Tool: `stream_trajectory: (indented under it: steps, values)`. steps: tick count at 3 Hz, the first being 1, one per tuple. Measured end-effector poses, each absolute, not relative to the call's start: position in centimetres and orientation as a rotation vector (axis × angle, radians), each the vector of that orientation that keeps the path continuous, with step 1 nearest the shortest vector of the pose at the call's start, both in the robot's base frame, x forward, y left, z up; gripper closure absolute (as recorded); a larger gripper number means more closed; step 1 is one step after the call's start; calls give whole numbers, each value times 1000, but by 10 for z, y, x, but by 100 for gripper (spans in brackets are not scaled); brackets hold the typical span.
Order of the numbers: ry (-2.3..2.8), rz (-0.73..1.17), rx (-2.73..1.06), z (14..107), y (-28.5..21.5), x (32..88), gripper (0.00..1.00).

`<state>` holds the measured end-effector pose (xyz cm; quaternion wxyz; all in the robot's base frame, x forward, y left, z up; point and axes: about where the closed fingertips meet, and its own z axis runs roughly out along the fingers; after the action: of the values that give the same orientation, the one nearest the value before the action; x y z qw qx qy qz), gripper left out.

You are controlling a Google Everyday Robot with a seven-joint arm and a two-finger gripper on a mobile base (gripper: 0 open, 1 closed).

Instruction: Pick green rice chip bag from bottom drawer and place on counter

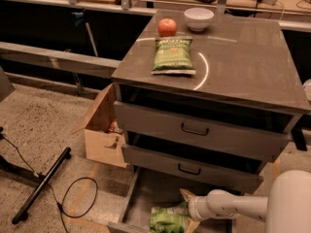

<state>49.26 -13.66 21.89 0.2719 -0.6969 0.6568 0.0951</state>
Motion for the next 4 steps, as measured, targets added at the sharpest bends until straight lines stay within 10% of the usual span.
stream_trajectory:
  steps: [4]
  values:
    - [1735,362,-1883,142,-96,495,0]
